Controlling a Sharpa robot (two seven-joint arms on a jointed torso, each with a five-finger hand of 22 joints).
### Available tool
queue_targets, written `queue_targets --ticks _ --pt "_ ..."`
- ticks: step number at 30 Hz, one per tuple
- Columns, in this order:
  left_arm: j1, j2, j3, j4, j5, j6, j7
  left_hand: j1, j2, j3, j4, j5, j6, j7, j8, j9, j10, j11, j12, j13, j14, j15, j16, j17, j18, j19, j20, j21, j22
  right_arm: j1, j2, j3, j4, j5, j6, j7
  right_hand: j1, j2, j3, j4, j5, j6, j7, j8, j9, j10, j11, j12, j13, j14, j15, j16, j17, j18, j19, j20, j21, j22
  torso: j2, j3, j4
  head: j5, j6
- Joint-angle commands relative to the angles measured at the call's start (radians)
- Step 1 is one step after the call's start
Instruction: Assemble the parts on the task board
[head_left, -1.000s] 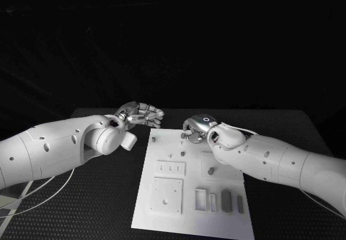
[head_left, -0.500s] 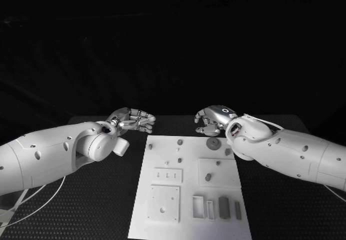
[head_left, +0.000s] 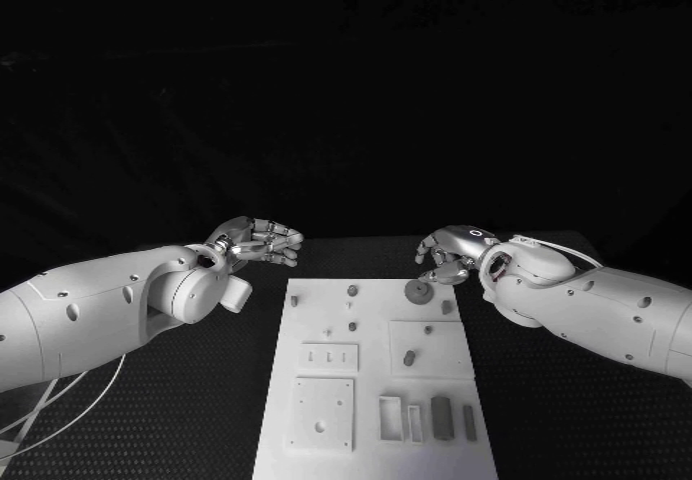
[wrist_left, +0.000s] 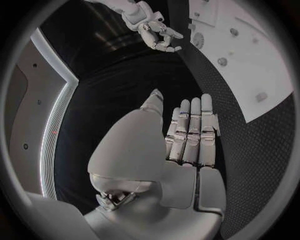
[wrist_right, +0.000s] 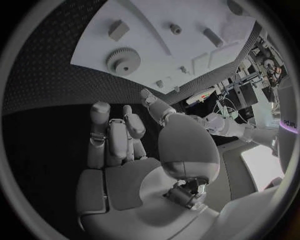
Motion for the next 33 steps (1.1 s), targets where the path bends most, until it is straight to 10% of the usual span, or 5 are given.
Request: queue_targets --ticks 1,13,33 --pt "0.0 0.001 0.001 -0.001 -0.005 0.008 0.017 -0.008 0.001 -0.007 0.0 -0.006 -0.003 0.019 -0.001 0.001 0.003 0.003 -0.003 0.001 -0.001 0.004 -0.007 0.001 0.013 -0.001 0.006 -0.005 0.001 -0.01 0.009 0.0 -0.02 -0.023 0.045 0.009 -0.001 -0.016 -0.005 0.001 0.005 -0.006 0.004 -0.007 -0.003 -0.003 0.007 -0.009 -0.005 -0.004 0.006 -0.008 -0.006 0.048 -0.001 -0.004 -0.003 0.01 0.0 0.0012 -0.0013 0.0 0.006" --pt "0.0 0.005 0.001 -0.007 -0.005 0.017 0.014 -0.01 0.002 -0.008 0.0 -0.006 -0.003 0.019 -0.002 0.001 0.002 0.003 -0.004 0.001 -0.001 0.004 -0.008 0.002 0.013 -0.001 0.006 -0.006 0.001 -0.043 0.04 0.0 -0.096 -0.019 0.063 0.023 -0.026 -0.054 0.007 0.03 0.005 -0.06 0.02 -0.038 -0.018 -0.024 0.022 -0.035 -0.02 -0.014 0.02 -0.019 -0.026 0.048 -0.001 0.0 -0.011 0.006 0.001 -0.0004 -0.0012 0.003 -0.008" --pt "0.0 0.013 0.0 -0.008 -0.005 0.021 0.013 -0.011 0.003 -0.009 0.0 -0.006 -0.004 0.019 -0.002 0.001 0.002 0.003 -0.005 0.002 -0.002 0.004 -0.009 0.003 0.013 -0.002 0.006 -0.006 0.002 -0.061 0.082 -0.002 -0.152 0.0 0.055 0.039 -0.026 -0.042 0.013 0.039 0.005 -0.064 0.025 -0.038 -0.017 -0.023 0.027 -0.028 -0.012 -0.01 0.025 -0.015 -0.022 0.048 0.002 0.0 -0.011 0.008 0.001 -0.0003 -0.0009 0.01 -0.016"
